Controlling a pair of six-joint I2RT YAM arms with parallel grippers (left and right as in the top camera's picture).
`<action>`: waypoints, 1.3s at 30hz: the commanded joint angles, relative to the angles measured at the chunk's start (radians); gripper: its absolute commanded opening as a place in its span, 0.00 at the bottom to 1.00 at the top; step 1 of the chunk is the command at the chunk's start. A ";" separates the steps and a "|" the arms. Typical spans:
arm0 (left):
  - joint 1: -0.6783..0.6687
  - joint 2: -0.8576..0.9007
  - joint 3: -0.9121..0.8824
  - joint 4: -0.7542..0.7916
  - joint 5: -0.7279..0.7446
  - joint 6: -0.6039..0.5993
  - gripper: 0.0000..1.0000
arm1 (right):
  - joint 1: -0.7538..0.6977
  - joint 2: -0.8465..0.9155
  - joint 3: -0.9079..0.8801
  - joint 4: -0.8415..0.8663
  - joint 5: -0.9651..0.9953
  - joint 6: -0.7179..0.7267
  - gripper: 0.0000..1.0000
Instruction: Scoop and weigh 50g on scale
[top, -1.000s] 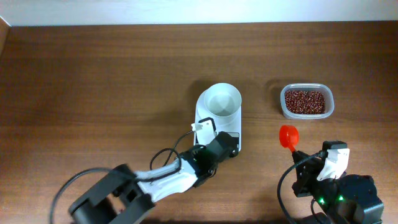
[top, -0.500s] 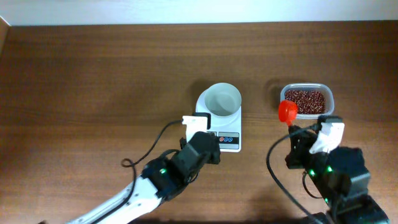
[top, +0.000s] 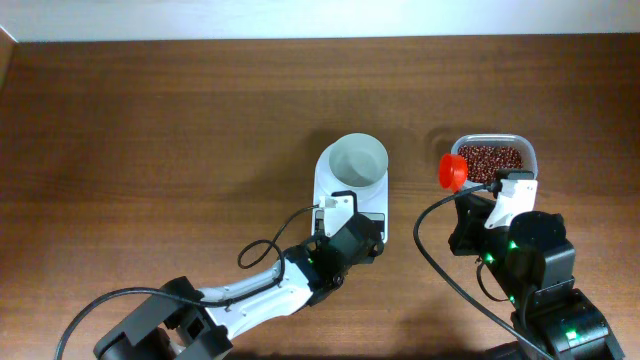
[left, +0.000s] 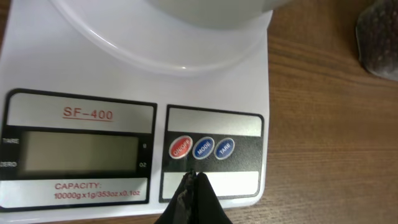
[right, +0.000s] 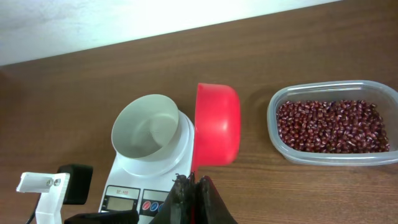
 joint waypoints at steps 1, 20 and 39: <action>-0.001 0.008 0.000 0.003 -0.072 -0.076 0.00 | -0.007 0.000 0.004 -0.001 -0.037 0.001 0.04; 0.011 0.073 0.000 0.072 -0.055 -0.183 0.00 | -0.007 0.000 0.004 -0.025 -0.089 0.002 0.04; 0.011 0.137 0.000 0.129 -0.054 -0.195 0.00 | -0.007 0.000 0.004 -0.026 -0.089 0.001 0.04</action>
